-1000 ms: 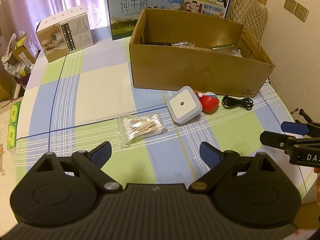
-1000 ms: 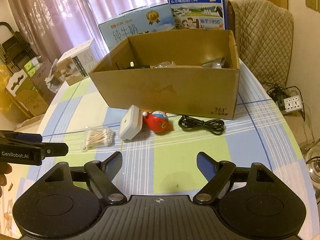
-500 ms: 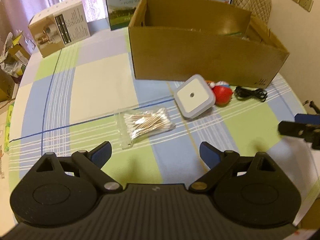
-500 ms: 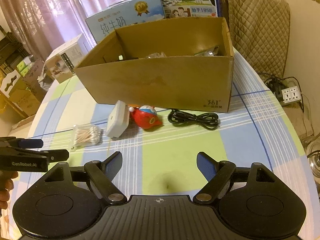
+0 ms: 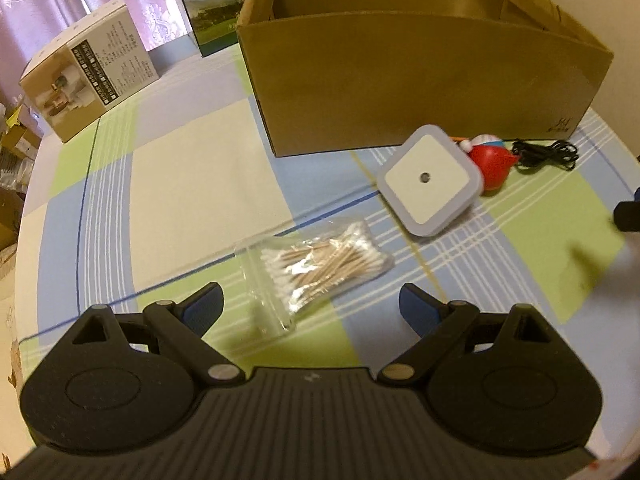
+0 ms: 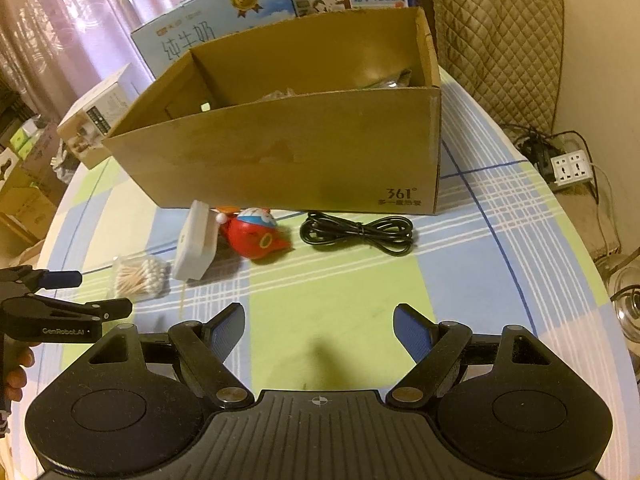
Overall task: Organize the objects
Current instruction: 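Close the left tool on the bag of cotton swabs and lift it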
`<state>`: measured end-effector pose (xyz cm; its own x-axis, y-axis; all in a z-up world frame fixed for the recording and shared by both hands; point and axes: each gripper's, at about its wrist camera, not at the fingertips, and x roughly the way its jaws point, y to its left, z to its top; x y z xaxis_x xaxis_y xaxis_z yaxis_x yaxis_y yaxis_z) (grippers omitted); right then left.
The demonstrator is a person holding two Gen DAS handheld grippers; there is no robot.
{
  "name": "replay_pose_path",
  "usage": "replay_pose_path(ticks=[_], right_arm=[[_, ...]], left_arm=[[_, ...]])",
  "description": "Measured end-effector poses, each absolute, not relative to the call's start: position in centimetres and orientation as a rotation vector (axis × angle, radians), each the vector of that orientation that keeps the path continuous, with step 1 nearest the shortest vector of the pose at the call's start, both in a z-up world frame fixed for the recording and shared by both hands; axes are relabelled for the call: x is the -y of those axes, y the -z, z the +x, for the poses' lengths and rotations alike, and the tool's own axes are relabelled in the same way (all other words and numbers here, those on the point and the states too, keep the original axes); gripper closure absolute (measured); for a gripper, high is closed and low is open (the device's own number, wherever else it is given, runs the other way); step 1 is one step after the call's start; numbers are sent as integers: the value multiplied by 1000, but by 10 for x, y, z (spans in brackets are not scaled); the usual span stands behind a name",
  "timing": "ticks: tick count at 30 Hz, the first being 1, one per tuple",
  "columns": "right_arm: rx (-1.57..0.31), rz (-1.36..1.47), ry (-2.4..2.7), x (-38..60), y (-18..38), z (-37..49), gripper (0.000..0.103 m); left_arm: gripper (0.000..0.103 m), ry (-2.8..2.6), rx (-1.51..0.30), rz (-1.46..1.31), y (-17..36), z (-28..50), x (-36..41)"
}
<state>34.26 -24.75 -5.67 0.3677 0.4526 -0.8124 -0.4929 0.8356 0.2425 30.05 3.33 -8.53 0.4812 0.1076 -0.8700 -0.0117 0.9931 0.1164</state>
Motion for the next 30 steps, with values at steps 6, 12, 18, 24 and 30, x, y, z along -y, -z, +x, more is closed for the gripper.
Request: replay_pose_path(ticks=[6,12,18,24,30], right_arm=[[-1051,-50,-590,243,64,352,24],[-1064,-60,-573,240,68,359,24],[-1068,-66,-568,236,70,362,24],[-1077,-81,-585,227,73,362,24],[-1075,-92,-606,220,74,360,24]], left_arm=[[12,0,-1087,166,104,315,-39],[23,109,-1065,196,113,330,-45],[56,163,-1051,174,115,336,-49],[68,122,-1047,128,111,330,-55],[68,9,-1085,56,107,315,-58]])
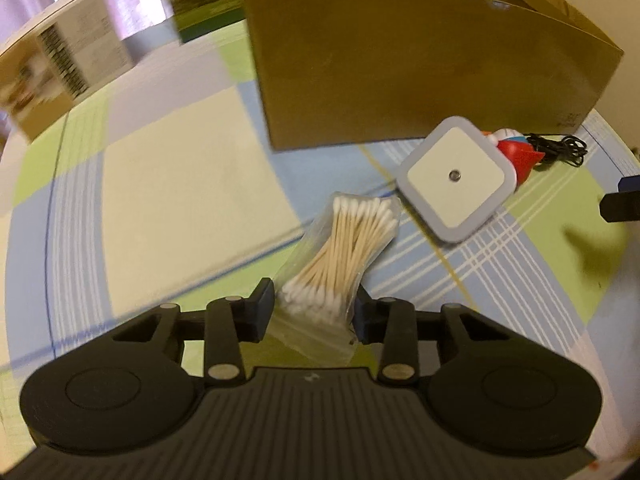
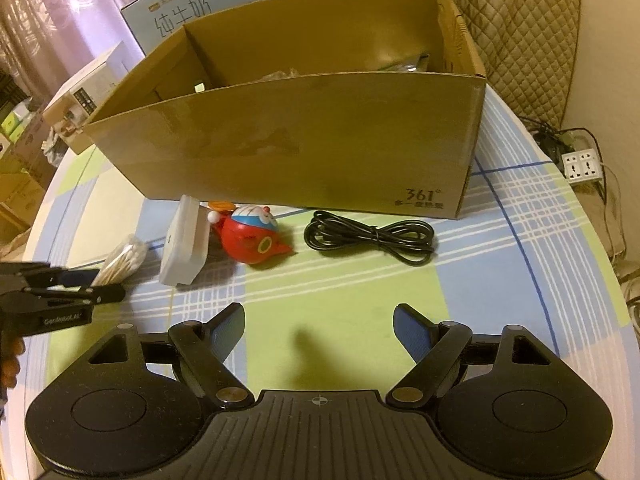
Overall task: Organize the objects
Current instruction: 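Close the left tool on the bag of cotton swabs and lift it, then grasp the red Doraemon toy with the right tool while the left tool holds the swabs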
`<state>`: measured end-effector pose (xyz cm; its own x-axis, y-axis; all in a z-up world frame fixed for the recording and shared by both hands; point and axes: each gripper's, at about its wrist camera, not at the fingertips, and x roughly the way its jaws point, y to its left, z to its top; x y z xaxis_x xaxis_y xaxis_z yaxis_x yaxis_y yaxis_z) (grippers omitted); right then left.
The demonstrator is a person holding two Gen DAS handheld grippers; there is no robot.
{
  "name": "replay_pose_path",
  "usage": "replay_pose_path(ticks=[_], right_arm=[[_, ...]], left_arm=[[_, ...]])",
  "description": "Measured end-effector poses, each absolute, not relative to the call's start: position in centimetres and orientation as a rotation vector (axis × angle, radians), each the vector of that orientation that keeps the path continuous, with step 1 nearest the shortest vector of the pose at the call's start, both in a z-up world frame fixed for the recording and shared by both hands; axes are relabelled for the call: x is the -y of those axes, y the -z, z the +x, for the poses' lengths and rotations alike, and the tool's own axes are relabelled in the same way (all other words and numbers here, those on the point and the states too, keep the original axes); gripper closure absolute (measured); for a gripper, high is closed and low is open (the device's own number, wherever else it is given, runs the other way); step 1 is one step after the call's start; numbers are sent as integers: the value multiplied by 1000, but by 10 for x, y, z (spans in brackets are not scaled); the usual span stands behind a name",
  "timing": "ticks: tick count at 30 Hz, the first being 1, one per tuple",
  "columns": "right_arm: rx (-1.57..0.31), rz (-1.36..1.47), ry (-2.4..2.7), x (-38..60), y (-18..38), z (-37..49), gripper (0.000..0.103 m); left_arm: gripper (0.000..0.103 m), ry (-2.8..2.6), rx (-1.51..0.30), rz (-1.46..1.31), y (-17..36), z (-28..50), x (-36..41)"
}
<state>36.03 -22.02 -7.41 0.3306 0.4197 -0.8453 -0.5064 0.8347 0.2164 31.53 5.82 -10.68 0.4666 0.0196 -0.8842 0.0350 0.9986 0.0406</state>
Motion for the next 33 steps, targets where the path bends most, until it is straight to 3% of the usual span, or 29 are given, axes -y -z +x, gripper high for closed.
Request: replay_pose_path(ticks=[7,12,15,17,18,19,33], right_arm=[[-1078,-93,-609,220,76,361,24],[-1077,-90,-612,221,76,363,24],[-1072,-93,-619,221,76,364,24],[-1061,-103,-636,219,76,365,24],[-1052,-111,-647,218,76,364,24],[-1039,-120,-659,216,75,364,24],[-771,-405,-977,164,89,364,28]], left_arm=[[37,56,-1089,52,98,300,-55],[36,74,-1070,85,99,312,-49],[42,75,-1072,102,104,320,-45],[55,73,-1079,97,108,324,-43],[69,72,-1080,89,110,326,-44],[74,63,-1080,82,112,327,-44],[77,-132,-1098,-154,108,309,-93]])
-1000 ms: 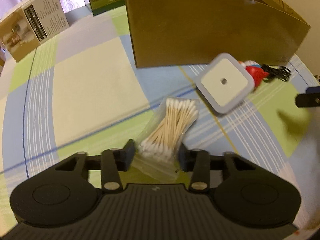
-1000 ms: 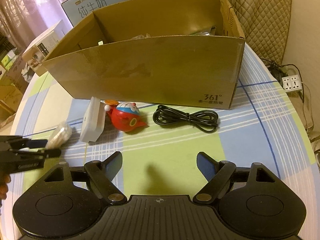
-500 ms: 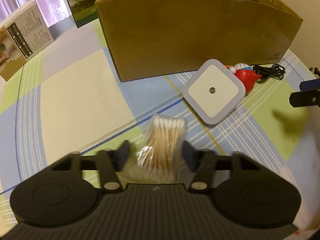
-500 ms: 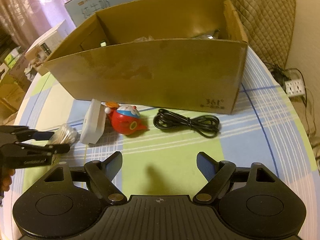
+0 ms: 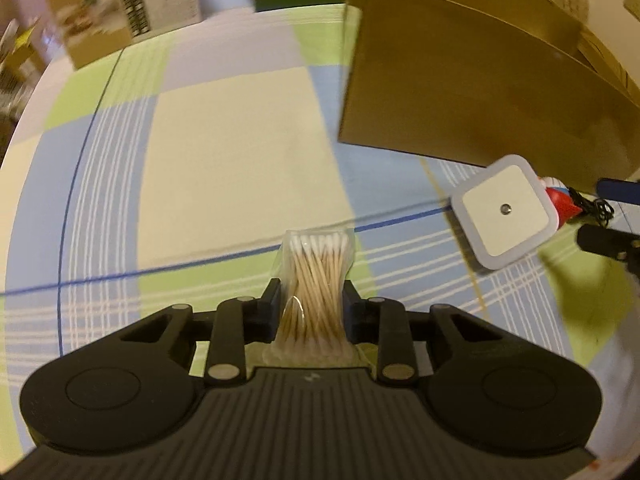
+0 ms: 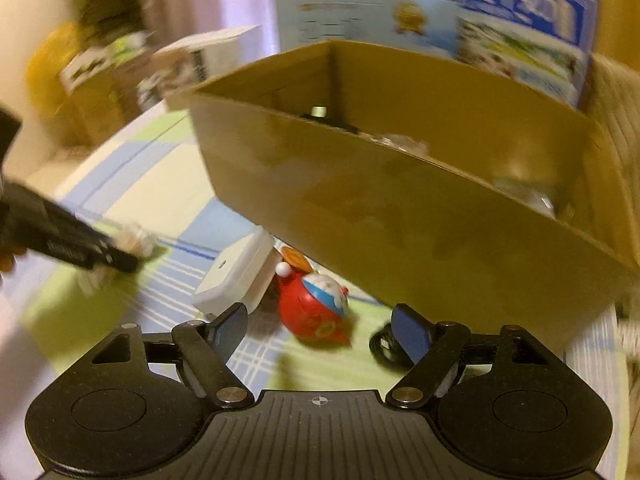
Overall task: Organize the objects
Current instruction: 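Grasp the red Doraemon toy with the right tool while the left tool holds the swabs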
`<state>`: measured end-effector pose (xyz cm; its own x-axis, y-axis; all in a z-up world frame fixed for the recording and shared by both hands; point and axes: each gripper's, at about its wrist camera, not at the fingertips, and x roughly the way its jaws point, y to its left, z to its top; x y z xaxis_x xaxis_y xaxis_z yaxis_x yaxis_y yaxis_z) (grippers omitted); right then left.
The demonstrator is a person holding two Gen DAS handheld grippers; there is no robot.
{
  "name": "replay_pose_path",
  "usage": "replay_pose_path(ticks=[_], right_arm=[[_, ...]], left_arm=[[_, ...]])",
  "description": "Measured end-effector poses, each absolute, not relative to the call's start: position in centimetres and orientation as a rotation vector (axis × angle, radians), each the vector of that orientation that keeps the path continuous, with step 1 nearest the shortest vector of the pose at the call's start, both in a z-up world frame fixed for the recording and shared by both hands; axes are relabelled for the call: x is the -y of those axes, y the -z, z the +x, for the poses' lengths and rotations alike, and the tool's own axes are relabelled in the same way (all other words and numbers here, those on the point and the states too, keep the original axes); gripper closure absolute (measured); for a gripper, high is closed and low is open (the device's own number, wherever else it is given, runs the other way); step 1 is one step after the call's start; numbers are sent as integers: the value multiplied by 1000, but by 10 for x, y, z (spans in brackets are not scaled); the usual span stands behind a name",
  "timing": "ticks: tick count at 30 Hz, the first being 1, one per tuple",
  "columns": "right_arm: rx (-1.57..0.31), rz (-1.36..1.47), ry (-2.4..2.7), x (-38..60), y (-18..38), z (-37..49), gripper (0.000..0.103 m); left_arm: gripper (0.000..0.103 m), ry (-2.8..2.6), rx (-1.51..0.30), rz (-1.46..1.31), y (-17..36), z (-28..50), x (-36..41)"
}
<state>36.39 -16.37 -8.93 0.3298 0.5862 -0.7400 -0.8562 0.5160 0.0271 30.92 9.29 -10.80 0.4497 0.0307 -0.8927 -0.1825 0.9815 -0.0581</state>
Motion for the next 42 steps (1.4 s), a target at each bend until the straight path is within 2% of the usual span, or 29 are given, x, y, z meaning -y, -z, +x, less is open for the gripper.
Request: replay_pose_path(ticks=[6,11,18,32,42], right_arm=[[-718,-578,-1050,136,112,365,41],[-695,-643,-1046,122,125,366,58],[-711,-627,-1018,128,124,357,58],[-970,-382,-906,197,105,322,58],[-970,-382,-890,192,109,315,59]], left_arm=[[76,-150,-1100,-167,107,302,-96],[76,-155,-1101,-165,108,303,-93],[76,-155,-1107,-156,107,300,-91],[76,-94,-1142,-139,106,273,-61],[73,-112,-1137,-75,107,273,-41]])
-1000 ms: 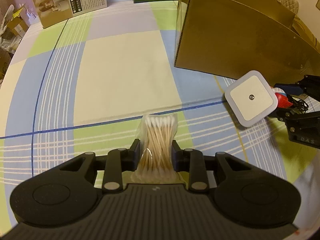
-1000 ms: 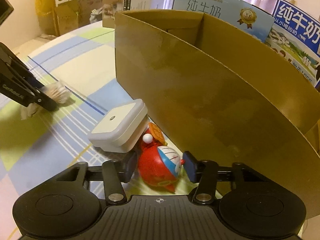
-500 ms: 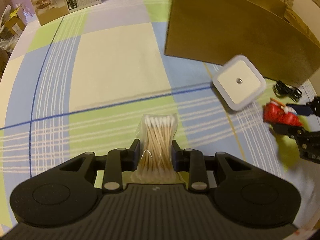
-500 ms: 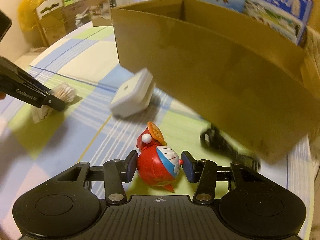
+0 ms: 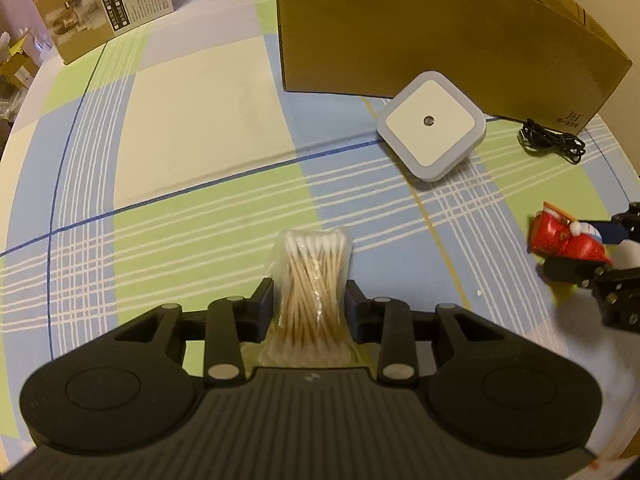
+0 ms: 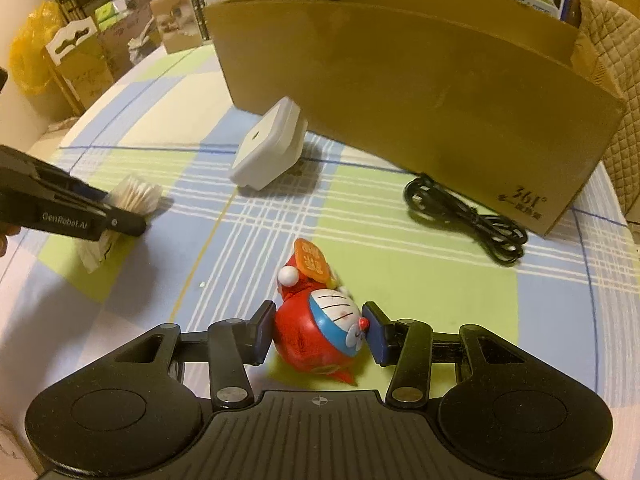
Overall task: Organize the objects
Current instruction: 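Grasp the red Doraemon toy with the right tool while the left tool holds the swabs, then carry the cotton swab bag and red toy with both tools into the cardboard box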
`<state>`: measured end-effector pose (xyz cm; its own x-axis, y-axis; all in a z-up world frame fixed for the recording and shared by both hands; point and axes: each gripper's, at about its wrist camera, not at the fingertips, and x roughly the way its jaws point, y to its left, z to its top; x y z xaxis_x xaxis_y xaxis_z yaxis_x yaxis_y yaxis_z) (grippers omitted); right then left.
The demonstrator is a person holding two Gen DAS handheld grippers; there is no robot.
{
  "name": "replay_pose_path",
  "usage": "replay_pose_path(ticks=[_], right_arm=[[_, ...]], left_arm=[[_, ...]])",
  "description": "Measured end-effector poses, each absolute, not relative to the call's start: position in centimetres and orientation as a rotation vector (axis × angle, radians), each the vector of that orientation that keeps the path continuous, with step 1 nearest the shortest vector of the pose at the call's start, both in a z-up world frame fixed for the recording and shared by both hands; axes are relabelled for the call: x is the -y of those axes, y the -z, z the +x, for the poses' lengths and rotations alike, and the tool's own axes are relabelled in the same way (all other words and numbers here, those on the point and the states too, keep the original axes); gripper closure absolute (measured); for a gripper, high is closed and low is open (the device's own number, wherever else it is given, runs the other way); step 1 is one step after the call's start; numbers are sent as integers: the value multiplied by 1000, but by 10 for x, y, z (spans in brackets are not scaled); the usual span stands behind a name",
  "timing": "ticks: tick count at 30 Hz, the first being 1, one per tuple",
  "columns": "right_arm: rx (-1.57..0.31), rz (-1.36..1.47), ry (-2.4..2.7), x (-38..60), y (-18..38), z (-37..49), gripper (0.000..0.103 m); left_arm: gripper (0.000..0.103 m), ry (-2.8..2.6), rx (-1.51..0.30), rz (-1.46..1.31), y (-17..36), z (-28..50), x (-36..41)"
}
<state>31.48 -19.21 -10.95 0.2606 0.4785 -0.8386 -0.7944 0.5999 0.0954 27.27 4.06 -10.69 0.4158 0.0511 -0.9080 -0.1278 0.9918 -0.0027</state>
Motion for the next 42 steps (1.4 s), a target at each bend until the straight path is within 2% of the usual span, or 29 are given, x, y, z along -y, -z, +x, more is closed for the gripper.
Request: replay_pose_path(ticks=[8,12,20,31,42], right_arm=[[-983,-348,-876,198,111,314,60],[-998,-329,-872,201,110,313,60],[-1053,-253,-856,210,107,313,60],[-1169,-9,-835,233,97,315,60],[-1240,311,-796,262,84,325,60]], left_arm=[[73,-126,-1134,-75,106,271,-38],[78,-128,-1137,-73,104,270,-34],[80,-112,-1150,-97,102,263,-32],[81,-75,-1155,-186,90,249,-28],[81,-21,-1072,-208,53,244,-12]])
